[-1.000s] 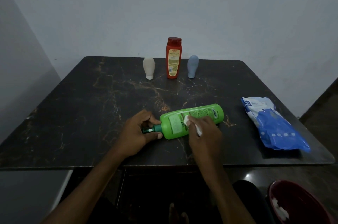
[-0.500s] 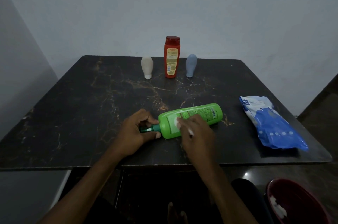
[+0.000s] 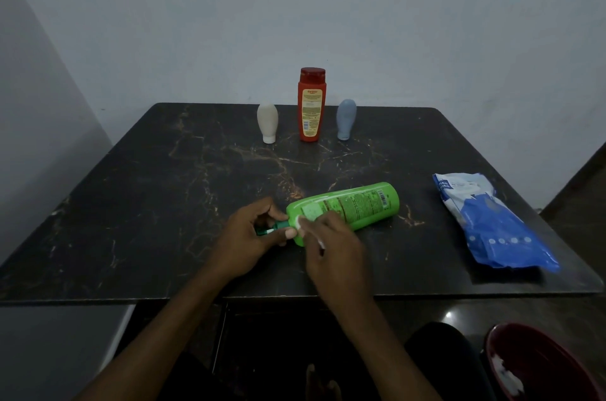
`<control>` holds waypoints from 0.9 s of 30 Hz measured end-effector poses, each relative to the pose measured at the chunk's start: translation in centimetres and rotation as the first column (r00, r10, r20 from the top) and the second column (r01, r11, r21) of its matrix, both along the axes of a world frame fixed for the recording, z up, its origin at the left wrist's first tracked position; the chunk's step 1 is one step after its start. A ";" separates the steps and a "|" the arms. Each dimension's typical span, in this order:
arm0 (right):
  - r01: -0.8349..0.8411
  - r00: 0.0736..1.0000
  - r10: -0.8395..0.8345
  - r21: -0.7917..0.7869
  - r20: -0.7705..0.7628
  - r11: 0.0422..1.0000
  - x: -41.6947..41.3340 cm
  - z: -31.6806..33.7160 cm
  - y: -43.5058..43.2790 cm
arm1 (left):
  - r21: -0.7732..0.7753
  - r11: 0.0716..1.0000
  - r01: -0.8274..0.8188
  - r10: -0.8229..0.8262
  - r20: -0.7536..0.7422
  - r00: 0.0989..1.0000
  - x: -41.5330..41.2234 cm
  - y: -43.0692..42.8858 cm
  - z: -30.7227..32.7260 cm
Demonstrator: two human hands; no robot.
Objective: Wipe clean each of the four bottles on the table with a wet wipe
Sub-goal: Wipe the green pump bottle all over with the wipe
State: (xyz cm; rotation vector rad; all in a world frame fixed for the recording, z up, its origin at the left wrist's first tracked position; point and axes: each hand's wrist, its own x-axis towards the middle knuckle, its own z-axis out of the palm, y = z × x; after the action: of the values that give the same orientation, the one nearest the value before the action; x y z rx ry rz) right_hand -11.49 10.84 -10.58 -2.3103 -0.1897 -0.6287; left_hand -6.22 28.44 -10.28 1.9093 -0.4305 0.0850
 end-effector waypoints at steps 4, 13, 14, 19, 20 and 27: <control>-0.010 1.000 0.010 -0.034 0.019 0.999 0.1 0.2 0.6 | -0.040 0.999 -0.003 0.002 -0.021 1.000 -0.1 -0.3 0.4; 0.230 0.973 -0.231 0.058 0.008 0.971 2.4 0.2 -8.2 | -0.096 0.995 -0.001 -0.019 -0.204 0.979 0.4 0.1 0.3; 0.279 0.960 -0.280 0.059 0.009 0.959 2.6 0.3 -9.7 | -0.094 0.996 0.007 -0.028 -0.215 0.976 0.5 0.1 0.4; 0.423 0.906 -0.423 0.030 0.006 0.906 3.3 0.1 -11.6 | 0.028 0.999 0.021 -0.015 -0.201 0.979 0.5 0.3 0.5; 0.424 0.906 -0.424 0.059 0.001 0.904 3.1 0.2 -10.7 | 0.051 0.999 0.012 -0.003 -0.190 0.982 0.4 0.3 0.6; 0.107 0.993 -0.109 0.070 0.038 0.992 0.9 0.3 -1.5 | 0.150 0.989 0.013 0.003 -0.105 0.994 -0.2 0.2 1.0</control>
State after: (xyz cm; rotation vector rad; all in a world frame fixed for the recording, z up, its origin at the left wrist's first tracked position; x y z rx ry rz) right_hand -10.62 9.32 -10.23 -2.2541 -0.0619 -0.7274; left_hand -6.40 28.64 -9.33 2.0508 -0.3793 -0.0530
